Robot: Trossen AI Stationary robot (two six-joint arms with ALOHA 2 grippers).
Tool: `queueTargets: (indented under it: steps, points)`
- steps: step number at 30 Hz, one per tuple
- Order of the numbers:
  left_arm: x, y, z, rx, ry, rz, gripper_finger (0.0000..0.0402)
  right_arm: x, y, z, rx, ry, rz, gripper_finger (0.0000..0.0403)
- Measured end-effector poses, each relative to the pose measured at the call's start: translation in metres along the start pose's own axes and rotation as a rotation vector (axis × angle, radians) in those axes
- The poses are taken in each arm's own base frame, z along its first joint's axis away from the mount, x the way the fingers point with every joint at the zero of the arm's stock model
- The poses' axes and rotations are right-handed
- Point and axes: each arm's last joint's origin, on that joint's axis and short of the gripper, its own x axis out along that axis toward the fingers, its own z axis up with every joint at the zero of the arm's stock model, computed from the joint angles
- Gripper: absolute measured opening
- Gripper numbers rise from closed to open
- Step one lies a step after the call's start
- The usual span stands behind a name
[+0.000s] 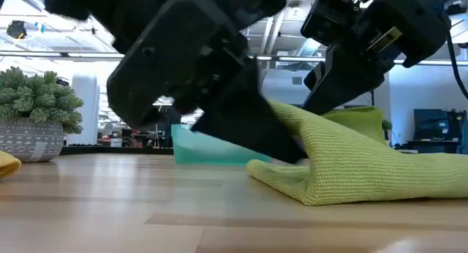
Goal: Fold microfiber towels
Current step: Fold the light green microfiber cloth
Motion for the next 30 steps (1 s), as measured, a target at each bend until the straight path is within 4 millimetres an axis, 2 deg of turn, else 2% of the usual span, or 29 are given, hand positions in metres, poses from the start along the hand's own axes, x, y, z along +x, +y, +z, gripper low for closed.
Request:
queueTargets:
  steps: [4, 8, 13, 16, 22, 26, 30]
  points:
    - [0.01, -0.008, -0.002, 0.01, -0.056, -0.122, 0.0022, 0.0, 0.001, -0.001, 0.007, 0.004, 0.003, 0.0013]
    - [0.009, -0.011, 0.004, 0.013, -0.116, -0.214, 0.0022, -0.001, 0.003, -0.003, 0.048, 0.028, 0.011, 0.0014]
    - [0.009, -0.012, 0.006, 0.024, -0.132, -0.256, 0.0022, -0.006, 0.002, -0.007, 0.123, 0.079, 0.0, 0.0018]
    - [0.009, -0.012, 0.001, 0.029, -0.082, -0.249, 0.0022, -0.006, 0.009, -0.007, 0.119, 0.082, 0.041, 0.0015]
    - [-0.02, -0.004, 0.018, 0.01, -0.061, -0.109, 0.0022, -0.008, 0.025, -0.006, 0.092, 0.052, 0.135, 0.0017]
    - [-0.03, 0.001, 0.011, -0.019, 0.043, 0.06, 0.0022, -0.007, 0.029, -0.002, 0.09, 0.002, 0.167, 0.0013]
    - [-0.029, 0.006, -0.006, -0.065, 0.167, 0.148, 0.0022, 0.001, 0.031, -0.005, 0.086, 0.023, 0.24, 0.0011]
